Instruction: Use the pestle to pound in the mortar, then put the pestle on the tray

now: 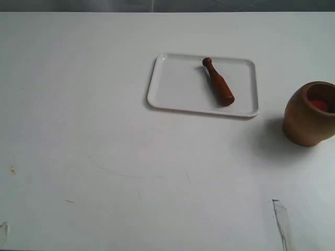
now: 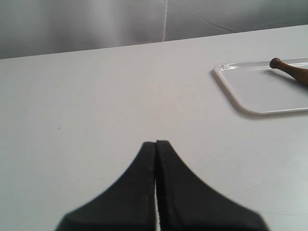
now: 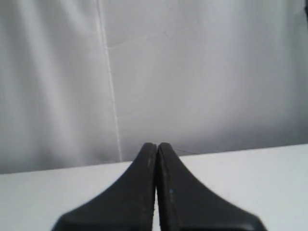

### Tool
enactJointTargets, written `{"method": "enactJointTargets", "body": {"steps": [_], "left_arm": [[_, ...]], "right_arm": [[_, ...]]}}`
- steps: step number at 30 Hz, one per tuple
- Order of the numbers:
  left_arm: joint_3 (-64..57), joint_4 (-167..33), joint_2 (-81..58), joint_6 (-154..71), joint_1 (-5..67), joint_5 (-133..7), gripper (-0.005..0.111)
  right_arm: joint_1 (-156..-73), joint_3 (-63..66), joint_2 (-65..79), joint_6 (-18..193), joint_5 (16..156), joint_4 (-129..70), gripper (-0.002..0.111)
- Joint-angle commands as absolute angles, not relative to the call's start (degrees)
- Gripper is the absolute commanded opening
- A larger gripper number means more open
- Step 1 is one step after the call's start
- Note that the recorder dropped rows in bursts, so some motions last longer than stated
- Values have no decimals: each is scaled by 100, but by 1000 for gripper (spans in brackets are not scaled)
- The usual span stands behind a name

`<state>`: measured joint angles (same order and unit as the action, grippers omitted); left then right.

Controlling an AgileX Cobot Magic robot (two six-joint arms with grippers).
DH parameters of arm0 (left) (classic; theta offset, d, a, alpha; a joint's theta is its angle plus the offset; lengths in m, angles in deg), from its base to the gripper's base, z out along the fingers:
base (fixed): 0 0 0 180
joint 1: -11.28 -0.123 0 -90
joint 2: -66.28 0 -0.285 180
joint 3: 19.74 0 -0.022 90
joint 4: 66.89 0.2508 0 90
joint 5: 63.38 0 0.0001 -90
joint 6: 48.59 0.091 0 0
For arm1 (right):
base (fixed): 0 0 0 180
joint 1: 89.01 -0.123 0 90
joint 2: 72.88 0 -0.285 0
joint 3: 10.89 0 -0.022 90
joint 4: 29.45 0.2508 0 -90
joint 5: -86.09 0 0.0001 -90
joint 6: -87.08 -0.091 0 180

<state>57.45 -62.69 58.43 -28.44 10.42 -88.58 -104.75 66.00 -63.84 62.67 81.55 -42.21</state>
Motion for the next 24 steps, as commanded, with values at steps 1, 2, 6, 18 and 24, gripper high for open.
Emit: {"method": "enactJointTargets", "body": {"steps": [1, 2, 6, 18, 24], "left_arm": [[5748, -6311, 5850, -2891, 1087, -8841, 0], [5748, -6311, 5850, -2891, 1087, -8841, 0], [5748, -6311, 5850, -2891, 1087, -8841, 0], [5748, -6311, 5850, -2891, 1087, -8841, 0], [5748, -6311, 5850, -2891, 1087, -8841, 0]], "right_arm": [[-10225, 6633, -6509, 6444, 9205, -4611, 0], [-10225, 6633, -6509, 6543, 9426, -4611, 0], [-10225, 6633, -6509, 6678, 9546, -4579, 0], [-10225, 6633, -6509, 10070, 9620, -2008, 0], [-10225, 6633, -6509, 8817, 9602, -2593, 0]]}}
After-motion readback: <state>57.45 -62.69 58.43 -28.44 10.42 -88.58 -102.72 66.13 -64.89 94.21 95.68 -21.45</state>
